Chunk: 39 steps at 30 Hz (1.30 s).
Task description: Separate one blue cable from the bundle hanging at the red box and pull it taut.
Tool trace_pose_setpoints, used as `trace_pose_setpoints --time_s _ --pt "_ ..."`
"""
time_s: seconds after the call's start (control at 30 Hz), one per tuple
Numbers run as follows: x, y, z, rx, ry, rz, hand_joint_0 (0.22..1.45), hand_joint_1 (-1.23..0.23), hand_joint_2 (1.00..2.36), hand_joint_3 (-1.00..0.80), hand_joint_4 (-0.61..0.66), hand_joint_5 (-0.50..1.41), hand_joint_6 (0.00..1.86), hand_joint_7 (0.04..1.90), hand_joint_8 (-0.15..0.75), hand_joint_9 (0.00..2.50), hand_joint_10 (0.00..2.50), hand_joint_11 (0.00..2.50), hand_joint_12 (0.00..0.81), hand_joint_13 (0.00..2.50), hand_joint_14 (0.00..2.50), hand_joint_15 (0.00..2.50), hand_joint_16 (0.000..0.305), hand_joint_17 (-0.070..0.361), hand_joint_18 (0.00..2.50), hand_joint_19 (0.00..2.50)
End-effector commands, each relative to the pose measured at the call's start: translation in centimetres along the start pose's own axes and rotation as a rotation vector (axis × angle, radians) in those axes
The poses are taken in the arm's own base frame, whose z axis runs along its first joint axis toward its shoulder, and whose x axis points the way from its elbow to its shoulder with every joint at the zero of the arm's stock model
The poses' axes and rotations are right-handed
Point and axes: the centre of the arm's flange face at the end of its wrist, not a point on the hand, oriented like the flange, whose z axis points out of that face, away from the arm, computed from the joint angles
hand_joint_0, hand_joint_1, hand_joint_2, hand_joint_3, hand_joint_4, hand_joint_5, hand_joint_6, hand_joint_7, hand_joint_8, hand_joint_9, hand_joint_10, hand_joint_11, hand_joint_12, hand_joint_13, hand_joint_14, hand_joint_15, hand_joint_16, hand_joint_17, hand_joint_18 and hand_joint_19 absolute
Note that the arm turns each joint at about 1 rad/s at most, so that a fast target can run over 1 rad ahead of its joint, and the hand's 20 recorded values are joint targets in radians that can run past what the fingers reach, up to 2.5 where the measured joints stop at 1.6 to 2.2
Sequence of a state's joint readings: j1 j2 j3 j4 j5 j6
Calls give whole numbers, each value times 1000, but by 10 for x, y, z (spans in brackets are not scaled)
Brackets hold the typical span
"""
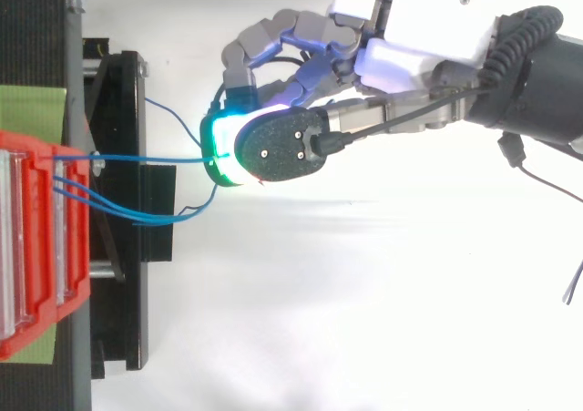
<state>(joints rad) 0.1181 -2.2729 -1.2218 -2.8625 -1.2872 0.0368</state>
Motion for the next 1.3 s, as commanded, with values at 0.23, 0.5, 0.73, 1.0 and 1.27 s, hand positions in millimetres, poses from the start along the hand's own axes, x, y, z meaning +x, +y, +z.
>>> trace_pose_setpoints --time_s 0.23,0.5,0.73,1.0,1.27 --pt "0 1 0 -2 0 1 811 -713 1021 -253 -266 -221 994 1430 199 1011 24 1137 294 643 18 470 40 91 503 669" --pt "0 -1 0 1 0 0 810 -711 1021 -249 -263 -222 996 1427 205 1019 23 1127 295 651 18 483 40 91 504 679" --pt "0 0 0 0 0 0 810 -710 1021 -248 -262 -222 997 1411 204 1020 23 1131 296 656 20 482 40 91 507 678" --pt "0 0 0 0 0 0 807 -710 1021 -247 -262 -222 999 1400 207 1012 23 1134 300 653 20 485 40 91 507 673" --pt "0 -1 0 1 -2 0 807 -712 1021 -249 -259 -221 998 1399 207 1004 22 1131 301 652 18 479 40 91 505 672"
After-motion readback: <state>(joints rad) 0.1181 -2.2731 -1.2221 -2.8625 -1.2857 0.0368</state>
